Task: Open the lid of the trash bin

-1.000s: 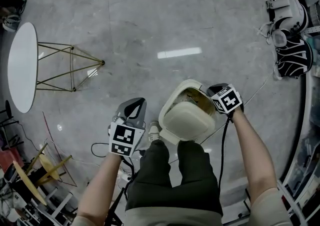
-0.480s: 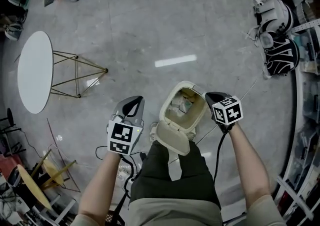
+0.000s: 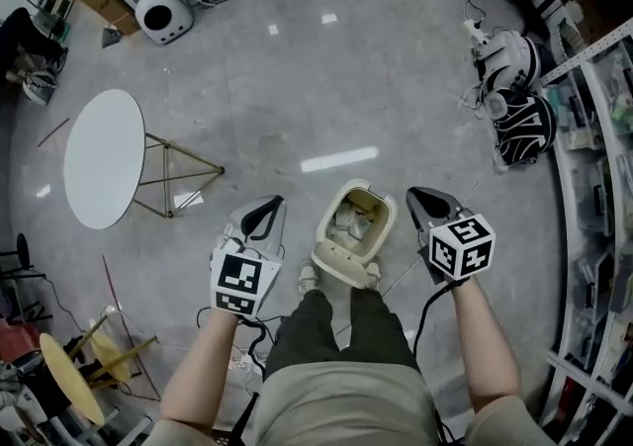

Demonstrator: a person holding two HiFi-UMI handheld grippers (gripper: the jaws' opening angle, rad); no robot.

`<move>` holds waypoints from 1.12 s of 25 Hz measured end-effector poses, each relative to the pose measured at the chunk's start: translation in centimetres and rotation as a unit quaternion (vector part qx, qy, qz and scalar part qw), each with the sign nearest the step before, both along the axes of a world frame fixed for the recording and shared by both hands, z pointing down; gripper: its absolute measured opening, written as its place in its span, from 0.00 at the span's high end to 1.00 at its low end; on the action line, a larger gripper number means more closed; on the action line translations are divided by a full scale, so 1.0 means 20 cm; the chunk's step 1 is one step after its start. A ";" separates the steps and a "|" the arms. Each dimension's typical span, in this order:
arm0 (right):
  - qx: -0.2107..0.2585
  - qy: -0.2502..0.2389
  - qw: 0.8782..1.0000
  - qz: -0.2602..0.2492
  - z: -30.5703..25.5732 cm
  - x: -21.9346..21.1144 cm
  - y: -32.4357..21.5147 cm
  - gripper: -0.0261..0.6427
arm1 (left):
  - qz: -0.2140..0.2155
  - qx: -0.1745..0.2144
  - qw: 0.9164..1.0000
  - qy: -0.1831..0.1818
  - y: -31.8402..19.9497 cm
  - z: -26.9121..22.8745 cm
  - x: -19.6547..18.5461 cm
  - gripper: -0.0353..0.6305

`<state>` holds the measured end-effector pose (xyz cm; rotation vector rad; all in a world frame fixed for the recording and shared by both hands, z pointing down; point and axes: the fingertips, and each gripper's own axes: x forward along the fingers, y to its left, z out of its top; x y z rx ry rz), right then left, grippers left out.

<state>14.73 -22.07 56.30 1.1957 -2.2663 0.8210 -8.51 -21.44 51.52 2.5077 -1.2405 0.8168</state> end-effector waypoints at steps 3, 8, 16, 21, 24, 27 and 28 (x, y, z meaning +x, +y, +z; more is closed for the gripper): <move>0.051 -0.005 0.999 0.001 -0.34 -0.03 0.03 0.96 | 0.005 0.032 0.999 0.007 0.03 -0.27 0.00 0.94; 0.126 -0.017 0.992 0.004 -0.84 -0.07 0.14 0.96 | 0.005 0.099 0.995 0.031 0.08 -0.71 -0.01 0.94; 0.237 -0.038 0.971 0.002 -1.49 -0.19 0.33 0.96 | -0.008 0.179 0.981 0.074 0.19 -1.28 -0.03 0.94; 0.288 -0.040 0.957 0.019 -1.78 -0.21 0.44 0.96 | 0.007 0.228 0.970 0.086 0.29 -1.54 0.00 0.94; 0.321 -0.045 0.946 0.016 -1.93 -0.25 0.52 0.96 | 0.016 0.247 0.965 0.089 0.35 -1.64 0.00 0.94; 0.339 -0.058 0.939 0.010 -2.02 -0.29 0.59 0.96 | 0.021 0.256 0.962 0.088 0.41 -1.69 0.00 0.94; 0.342 -0.061 0.938 0.008 -2.04 -0.30 0.60 0.96 | 0.022 0.259 0.962 0.087 0.43 -1.71 0.00 0.94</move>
